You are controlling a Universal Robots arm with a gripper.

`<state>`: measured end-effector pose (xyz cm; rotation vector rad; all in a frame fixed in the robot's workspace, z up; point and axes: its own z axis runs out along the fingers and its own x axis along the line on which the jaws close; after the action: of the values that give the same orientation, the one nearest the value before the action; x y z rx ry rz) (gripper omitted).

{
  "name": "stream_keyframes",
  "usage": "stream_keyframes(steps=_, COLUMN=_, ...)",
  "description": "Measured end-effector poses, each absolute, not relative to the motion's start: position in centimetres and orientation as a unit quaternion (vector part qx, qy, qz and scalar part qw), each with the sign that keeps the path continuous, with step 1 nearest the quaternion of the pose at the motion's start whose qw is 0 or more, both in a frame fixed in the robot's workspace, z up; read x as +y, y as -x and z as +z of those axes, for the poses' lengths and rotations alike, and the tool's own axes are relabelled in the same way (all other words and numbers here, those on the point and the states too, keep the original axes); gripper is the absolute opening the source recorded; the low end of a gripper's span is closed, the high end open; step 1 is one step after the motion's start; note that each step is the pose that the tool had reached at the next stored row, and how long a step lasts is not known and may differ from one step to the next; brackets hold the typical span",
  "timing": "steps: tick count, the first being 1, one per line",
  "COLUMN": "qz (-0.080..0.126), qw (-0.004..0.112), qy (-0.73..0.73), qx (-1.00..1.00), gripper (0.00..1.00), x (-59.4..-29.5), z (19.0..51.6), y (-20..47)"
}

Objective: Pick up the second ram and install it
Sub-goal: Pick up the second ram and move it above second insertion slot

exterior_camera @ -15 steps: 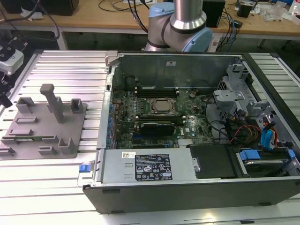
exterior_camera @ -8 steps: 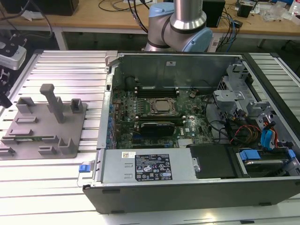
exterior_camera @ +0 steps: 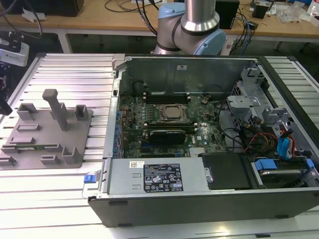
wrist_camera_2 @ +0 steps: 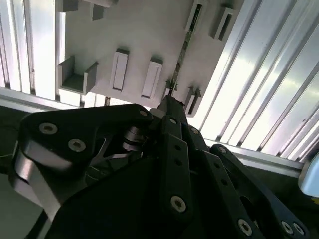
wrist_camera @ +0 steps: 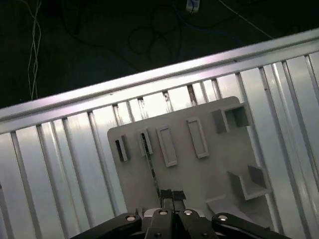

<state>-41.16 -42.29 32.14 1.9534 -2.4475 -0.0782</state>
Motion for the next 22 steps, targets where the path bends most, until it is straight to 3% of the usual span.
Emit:
stream_keyframes(steps=6, qz=-0.024, qw=0.007, qy=-0.692, qx=-0.721, gripper=0.08, x=-42.3, z=32.1, y=41.2)
stream_keyframes(steps=22, qz=-0.025, qw=0.007, qy=-0.682, qx=-0.731, gripper=0.08, x=-42.3, z=30.4, y=41.2)
